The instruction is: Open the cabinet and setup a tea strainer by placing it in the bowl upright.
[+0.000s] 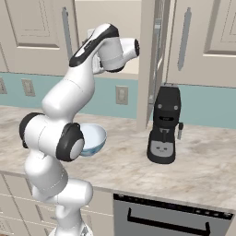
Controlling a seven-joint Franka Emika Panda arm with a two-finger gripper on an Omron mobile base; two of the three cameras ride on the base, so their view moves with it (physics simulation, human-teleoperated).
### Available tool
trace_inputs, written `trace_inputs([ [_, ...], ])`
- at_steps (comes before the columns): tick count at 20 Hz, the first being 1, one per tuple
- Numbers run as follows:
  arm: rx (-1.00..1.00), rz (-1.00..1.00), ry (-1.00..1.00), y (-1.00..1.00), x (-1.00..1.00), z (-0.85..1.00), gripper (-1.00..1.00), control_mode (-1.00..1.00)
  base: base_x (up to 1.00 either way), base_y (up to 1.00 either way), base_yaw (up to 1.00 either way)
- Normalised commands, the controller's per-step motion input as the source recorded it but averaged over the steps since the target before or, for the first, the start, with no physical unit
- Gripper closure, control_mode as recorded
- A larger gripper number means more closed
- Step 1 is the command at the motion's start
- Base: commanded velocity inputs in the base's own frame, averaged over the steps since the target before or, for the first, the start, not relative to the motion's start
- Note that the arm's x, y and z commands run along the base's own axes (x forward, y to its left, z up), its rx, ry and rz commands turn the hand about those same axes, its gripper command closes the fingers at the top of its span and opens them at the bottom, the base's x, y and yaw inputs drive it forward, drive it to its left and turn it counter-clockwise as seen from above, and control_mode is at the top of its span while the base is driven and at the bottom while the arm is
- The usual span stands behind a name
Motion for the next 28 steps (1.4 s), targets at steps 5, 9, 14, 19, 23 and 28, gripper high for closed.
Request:
trace_inputs([
  [5,0.0,0.0,-0.02,0.03,0.53,-0.03,-1.0,-1.0,0.0,0.0,0.0],
  [9,0.0,-0.04,-0.01,0.0,0.13,0.01,-1.0,-1.0,0.0,0.0,0.0],
  [14,0.0,-0.08,-0.04,0.0,0.14,0.22,-1.0,-1.0,0.0,0.0,0.0],
  [19,0.0,-0.01,-0.01,0.13,0.16,0.25,-1.0,-1.0,0.0,0.0,0.0],
  [23,0.0,0.0,0.0,0.18,0.22,0.05,-1.0,-1.0,0.0,0.0,0.0],
  [28,0.0,0.02,0.0,0.21,0.11,0.0,-1.0,-1.0,0.0,0.0,0.0],
])
